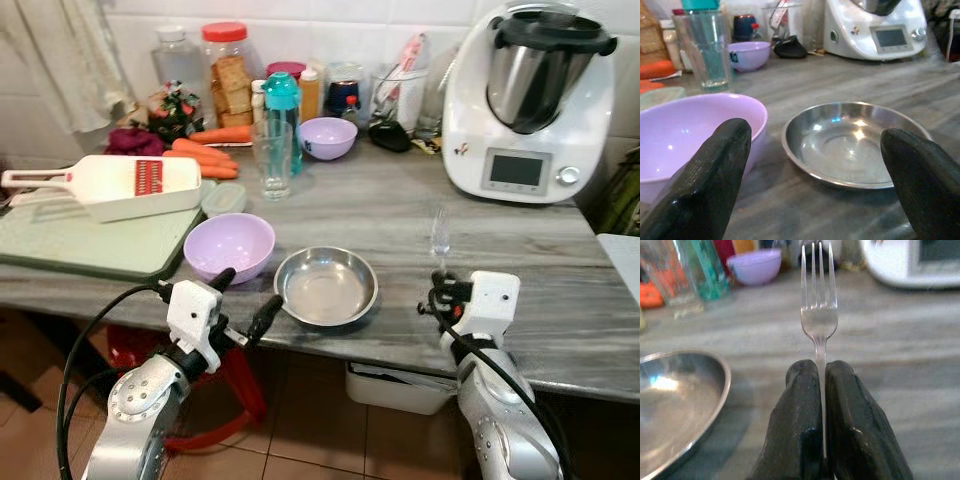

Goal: Setting the table

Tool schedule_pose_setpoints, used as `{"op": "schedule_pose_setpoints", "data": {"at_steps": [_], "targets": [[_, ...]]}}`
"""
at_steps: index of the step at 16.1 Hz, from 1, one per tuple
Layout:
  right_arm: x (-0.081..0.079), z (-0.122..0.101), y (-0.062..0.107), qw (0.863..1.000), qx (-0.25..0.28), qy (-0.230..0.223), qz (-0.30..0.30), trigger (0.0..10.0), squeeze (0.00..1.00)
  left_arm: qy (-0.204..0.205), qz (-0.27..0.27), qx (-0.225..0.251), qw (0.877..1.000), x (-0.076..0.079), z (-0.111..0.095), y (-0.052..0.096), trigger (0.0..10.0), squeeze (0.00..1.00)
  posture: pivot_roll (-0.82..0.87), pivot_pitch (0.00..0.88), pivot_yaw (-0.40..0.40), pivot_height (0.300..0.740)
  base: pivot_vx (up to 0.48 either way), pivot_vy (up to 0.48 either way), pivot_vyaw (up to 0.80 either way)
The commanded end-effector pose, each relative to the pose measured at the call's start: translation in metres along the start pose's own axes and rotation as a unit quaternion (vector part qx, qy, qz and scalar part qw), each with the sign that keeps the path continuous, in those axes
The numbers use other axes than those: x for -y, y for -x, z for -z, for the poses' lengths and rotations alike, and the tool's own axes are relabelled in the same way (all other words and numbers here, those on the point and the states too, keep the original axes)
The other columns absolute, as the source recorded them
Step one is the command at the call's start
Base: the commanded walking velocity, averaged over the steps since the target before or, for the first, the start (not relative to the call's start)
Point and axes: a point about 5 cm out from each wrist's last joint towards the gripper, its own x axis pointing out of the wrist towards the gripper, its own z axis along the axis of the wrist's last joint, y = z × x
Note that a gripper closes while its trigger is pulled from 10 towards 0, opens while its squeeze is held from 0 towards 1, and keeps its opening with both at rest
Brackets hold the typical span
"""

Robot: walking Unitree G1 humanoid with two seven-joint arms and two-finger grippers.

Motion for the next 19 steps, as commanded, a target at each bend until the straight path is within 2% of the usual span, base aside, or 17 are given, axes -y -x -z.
{"op": "schedule_pose_setpoints", "data": {"at_steps": [1, 4, 6, 8, 19], "targets": [[-0.001, -0.003, -0.004, 1.000, -0.002, 0.003, -0.009, 10.0, 0.00, -0.003, 0.020, -0.001, 1.000, 0.002, -0.002, 0.001, 10.0, 0.00, -0.03, 0.000, 0.002, 0.740, 0.000, 0.000, 0.00], [0.002, 0.003, -0.012, 0.999, -0.037, 0.009, -0.017, 10.0, 0.00, -0.011, 0.062, -0.025, 0.998, -0.001, 0.002, 0.011, 10.0, 0.00, -0.03, 0.000, 0.002, 0.740, 0.000, 0.000, 0.00], [0.001, 0.004, -0.016, 0.999, -0.044, 0.010, -0.024, 10.0, 0.00, -0.012, 0.067, -0.030, 0.997, -0.003, 0.003, 0.011, 10.0, 0.00, -0.04, 0.000, 0.001, 0.740, 0.000, 0.000, 0.00], [-0.001, 0.012, -0.022, 0.998, -0.063, 0.001, -0.026, 10.0, 0.00, -0.019, 0.103, -0.036, 0.994, 0.002, 0.005, 0.011, 10.0, 0.00, -0.03, 0.000, -0.001, 0.740, 0.000, 0.000, 0.00], [-0.017, 0.024, -0.037, 0.993, -0.104, -0.004, -0.059, 10.0, 0.00, -0.013, 0.111, -0.041, 0.993, 0.009, 0.010, 0.009, 10.0, 0.00, -0.03, 0.000, -0.006, 0.740, 0.000, 0.000, 0.00]]}}
